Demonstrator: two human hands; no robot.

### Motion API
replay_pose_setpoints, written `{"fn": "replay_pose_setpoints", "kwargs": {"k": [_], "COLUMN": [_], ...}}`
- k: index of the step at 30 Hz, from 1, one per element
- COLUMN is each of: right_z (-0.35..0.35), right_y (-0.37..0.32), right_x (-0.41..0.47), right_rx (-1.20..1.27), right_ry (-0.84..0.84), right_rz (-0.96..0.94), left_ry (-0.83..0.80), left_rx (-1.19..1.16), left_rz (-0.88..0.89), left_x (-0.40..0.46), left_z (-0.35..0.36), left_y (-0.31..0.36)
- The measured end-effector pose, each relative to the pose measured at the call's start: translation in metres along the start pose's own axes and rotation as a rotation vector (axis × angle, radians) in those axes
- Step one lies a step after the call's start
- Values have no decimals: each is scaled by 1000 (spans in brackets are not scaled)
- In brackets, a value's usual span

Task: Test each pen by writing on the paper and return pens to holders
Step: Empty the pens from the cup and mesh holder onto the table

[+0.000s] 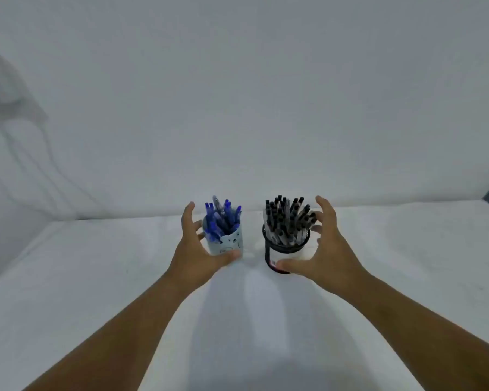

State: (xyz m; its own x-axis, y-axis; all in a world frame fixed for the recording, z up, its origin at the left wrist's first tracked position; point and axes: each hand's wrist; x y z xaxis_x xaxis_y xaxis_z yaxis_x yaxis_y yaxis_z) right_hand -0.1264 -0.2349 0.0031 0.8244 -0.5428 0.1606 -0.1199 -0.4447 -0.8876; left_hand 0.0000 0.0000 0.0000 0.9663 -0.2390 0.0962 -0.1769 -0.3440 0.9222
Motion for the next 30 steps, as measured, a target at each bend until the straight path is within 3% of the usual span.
{"fn": "replay_pose_setpoints", "kwargs": {"k": [5, 9, 22, 30], "right_z": [31, 47, 53, 51], "right_y": [39, 52, 61, 68], "right_x": [1, 2, 2, 2], "right_rx": [144, 217, 140, 108], "right_ry": [82, 165, 218, 319], "right_rz": [-26, 9, -40, -177], "left_ry": [150, 146, 192, 223], "left_rx": [-81, -170, -201, -273], "left_rz": [22, 22, 47, 143], "left_x": [11, 13, 9, 18], "left_z": [26, 37, 44, 40], "left_y": [-36, -56, -63, -77]}}
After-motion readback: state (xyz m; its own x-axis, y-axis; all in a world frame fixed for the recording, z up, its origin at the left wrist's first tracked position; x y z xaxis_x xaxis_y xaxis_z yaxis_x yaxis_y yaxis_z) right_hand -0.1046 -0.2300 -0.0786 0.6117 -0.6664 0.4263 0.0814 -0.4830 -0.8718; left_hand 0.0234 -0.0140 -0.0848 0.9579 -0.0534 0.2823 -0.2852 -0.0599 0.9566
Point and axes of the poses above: each hand's wrist, its own x-axis towards the middle knuckle, its own z-axis out of the palm, y = z × x, and after that the axes turned 12 degrees about y, right-handed
